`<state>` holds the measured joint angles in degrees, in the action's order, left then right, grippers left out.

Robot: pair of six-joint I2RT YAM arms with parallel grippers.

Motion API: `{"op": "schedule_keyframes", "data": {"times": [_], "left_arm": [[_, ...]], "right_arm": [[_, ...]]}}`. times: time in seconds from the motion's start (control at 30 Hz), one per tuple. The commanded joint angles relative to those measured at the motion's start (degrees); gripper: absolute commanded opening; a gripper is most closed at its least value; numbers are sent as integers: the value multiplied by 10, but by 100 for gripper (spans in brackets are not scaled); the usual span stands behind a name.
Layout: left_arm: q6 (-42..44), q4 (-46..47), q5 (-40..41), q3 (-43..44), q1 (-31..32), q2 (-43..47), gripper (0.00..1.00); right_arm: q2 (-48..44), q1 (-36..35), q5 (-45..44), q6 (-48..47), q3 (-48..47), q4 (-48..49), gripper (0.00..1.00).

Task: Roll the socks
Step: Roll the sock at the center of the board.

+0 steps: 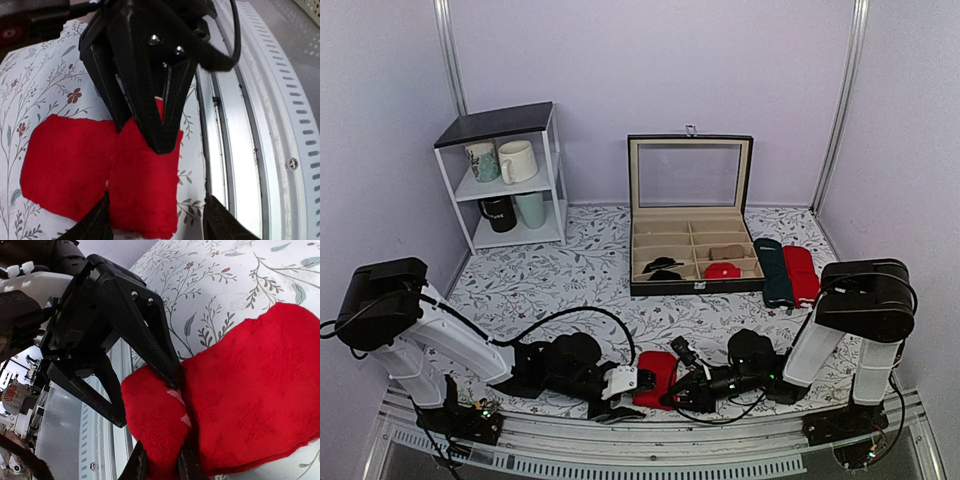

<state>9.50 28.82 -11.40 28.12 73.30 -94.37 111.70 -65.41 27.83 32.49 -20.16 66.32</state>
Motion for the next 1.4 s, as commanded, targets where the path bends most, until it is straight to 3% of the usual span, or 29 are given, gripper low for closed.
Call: {"op": "schedule_keyframes", "data": {"times": [0.0,0.23,0.4,0.47,0.5,0.53,0.77,0.93,1.1,1.2,1.37], "left_arm": [[-15,2,2,5,5,15,57],[-28,7,-4,13,5,-1,33],[-41,2,-26,22,5,-24,26],[-52,1,-33,24,5,-31,17],[-58,1,-34,23,5,-34,5],[-68,3,-36,21,4,-37,0],[-151,25,-65,-4,-11,-66,0],[-214,68,-81,-43,-23,-72,0],[-245,80,-103,-54,-33,-94,0],[-253,84,-119,-51,-36,-111,0],[-258,86,-129,-53,-39,-120,0]], "right_arm": [[84,-4,-1,28,25,-235,8],[87,-3,-2,29,20,-242,8],[87,-3,-1,25,13,-251,8],[86,-3,-1,22,8,-258,8],[84,-3,-1,18,4,-263,8],[82,-3,0,16,-1,-270,9],[42,-3,-9,-22,-35,-334,16],[-38,-3,-55,-60,-50,-393,31],[-166,-3,-164,-136,-41,-415,46],[-238,-7,-213,-211,-13,-372,48],[-301,-81,-285,-403,84,-194,55]]}}
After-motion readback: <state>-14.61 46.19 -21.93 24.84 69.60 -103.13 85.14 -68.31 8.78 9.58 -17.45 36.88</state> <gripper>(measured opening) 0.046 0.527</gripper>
